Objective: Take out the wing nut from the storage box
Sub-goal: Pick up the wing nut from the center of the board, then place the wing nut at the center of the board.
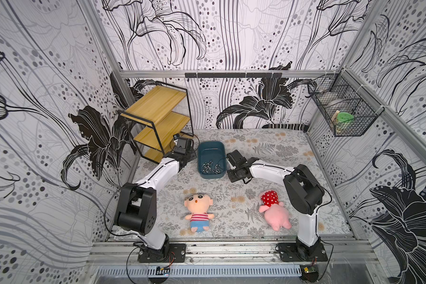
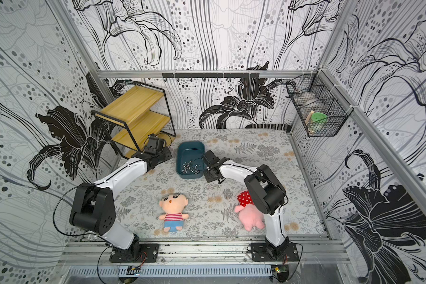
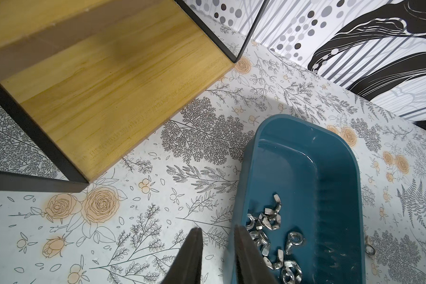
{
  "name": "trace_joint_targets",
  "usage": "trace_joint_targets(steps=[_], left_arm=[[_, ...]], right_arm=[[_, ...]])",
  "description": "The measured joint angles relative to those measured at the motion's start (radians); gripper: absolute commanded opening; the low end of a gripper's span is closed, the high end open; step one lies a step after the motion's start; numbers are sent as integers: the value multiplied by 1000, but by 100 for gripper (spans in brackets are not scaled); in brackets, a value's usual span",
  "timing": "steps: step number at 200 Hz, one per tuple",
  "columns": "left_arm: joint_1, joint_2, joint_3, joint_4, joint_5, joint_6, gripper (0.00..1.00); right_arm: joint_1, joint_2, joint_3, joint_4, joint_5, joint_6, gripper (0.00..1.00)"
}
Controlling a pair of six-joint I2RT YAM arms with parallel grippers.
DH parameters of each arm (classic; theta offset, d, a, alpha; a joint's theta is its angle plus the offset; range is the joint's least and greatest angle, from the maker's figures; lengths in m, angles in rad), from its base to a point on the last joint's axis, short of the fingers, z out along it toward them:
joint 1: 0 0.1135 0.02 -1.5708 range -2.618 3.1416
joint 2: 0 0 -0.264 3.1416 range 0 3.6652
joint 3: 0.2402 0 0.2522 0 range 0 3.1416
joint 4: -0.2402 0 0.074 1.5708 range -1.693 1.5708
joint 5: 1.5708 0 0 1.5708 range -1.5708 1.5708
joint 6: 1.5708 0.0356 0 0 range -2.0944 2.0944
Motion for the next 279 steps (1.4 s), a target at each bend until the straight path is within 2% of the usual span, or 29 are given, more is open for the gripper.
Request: trace_joint_targets(steps=[44,103,157,205,279], left_arm=[[0,0,0,0,0,0,29],[0,0,1,-7,0,0,29],[-27,14,50,-53,-44,19,29],[-43,32,67,-60,-53,26,29],[-45,79,69,-59,-51,26,33]], right_arm=[[-106,-78,-40,0,11,-20,0],[-258,-70,-47,0,15,-66,0],[-265,74,93,1,7,-94,0],[-265,129,123,0,-8,-102,2],[-265,170,177,5,-13,-102,13]])
